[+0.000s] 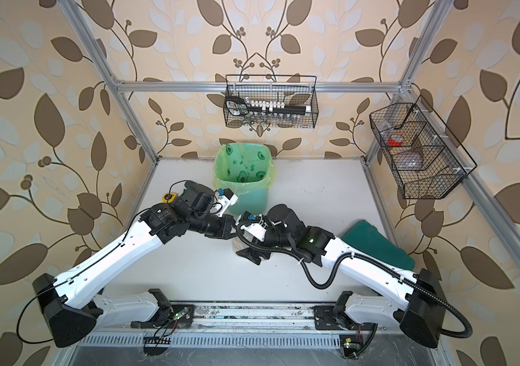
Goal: Empty moldy peanuts from jars
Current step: Place the jar at the center of the board.
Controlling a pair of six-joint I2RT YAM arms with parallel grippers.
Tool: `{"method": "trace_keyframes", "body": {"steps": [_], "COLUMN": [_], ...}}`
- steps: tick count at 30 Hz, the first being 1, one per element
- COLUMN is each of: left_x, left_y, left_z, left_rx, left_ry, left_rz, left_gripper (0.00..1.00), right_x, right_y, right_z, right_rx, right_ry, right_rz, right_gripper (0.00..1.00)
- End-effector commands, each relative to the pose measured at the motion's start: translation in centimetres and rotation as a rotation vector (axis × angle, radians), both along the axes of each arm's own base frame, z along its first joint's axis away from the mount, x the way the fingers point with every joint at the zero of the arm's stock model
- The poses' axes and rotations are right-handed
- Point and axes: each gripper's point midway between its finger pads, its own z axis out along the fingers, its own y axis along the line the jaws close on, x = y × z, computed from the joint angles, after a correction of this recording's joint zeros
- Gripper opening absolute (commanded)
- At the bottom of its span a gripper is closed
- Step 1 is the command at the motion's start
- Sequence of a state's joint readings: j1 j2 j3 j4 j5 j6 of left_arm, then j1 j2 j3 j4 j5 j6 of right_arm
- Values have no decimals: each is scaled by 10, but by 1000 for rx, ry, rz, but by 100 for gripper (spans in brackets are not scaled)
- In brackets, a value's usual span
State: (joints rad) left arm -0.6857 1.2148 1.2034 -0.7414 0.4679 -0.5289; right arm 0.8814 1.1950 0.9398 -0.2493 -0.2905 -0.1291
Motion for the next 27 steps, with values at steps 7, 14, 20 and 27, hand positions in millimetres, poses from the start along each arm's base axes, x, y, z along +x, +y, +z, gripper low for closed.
{"method": "trace_keyframes", "body": {"steps": [7, 14, 20, 27], "left_x": [6, 14, 21, 36], "left_y": [-1, 40, 83, 134], "left_z": [1, -3, -14, -42], "left_rx": [27, 273, 485, 654], "left_ry": [-38, -107, -123, -56], "left_rz": [-8, 48, 116, 214], "left_gripper": [0, 0, 0, 0], "right_x": [3, 29, 41, 45], "right_y": [0, -53, -102, -124], "right_z": [1, 10, 29, 29], "right_rx": [40, 84, 191, 206], "right_ry": [-22, -112, -160, -156], "right_rz": [-25, -350, -594, -695], "right_gripper": [100, 100, 100, 100]}}
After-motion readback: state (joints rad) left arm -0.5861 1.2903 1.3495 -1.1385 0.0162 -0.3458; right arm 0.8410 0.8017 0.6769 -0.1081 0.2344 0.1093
